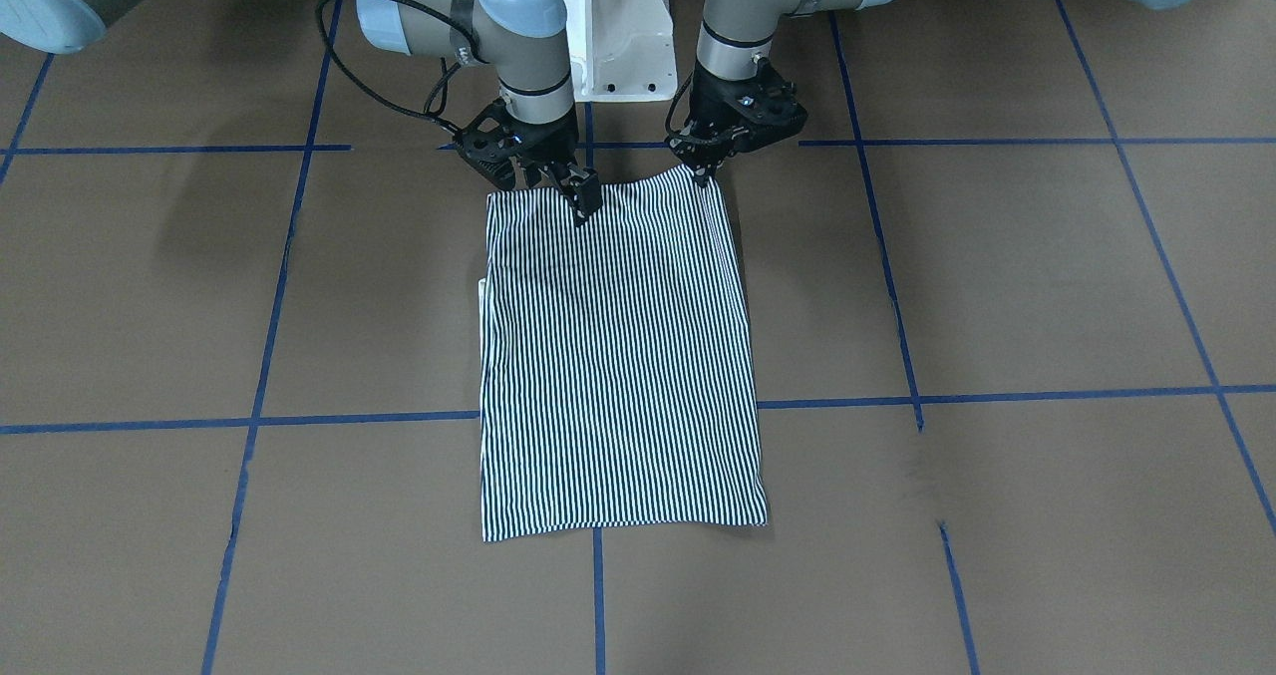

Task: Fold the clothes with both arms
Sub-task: 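Lower the right gripper to the near corner beside the left gripper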

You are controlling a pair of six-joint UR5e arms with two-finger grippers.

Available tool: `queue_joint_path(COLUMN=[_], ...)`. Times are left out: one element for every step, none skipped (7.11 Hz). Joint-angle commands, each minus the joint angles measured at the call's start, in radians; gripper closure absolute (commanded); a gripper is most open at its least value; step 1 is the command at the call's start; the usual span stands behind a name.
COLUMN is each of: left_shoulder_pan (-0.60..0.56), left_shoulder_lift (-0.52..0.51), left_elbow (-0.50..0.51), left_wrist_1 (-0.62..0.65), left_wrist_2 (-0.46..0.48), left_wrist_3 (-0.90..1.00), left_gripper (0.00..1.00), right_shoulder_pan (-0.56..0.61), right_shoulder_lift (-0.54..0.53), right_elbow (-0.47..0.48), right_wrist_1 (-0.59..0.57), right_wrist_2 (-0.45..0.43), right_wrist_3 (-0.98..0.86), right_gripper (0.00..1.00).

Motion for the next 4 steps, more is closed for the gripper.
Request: queue_joint_path(left_shoulder_pan=[-0.001, -0.001, -0.001, -0.002], left_shoulder_lift=[0.000, -0.003, -0.003, -0.005], left_elbow=[-0.002, -0.002, -0.002, -0.002], left_wrist_1=[0.000, 0.000, 0.000, 0.000], left_wrist_2=[0.000, 0.000, 0.000, 0.000], left_wrist_3=[-0.001, -0.001, -0.001, -0.001], left_gripper=[1.00, 1.00, 1.00, 1.00], right_shoulder_pan=[-0.019, -0.017, -0.020, -0.026], right_shoulder_lift=[0.001, 0.000, -0.009, -0.014], right_elbow=[-0.025, -0.025, -0.026, -0.026], right_wrist_1=[-0.001, -0.005, -0.008, -0.010], right_wrist_2=[-0.024, -0.024, -0.024, -0.024], right_wrist_3=[0.030, 0.030, 0.030, 0.030], right_gripper=[0.00, 0.00, 0.00, 0.00])
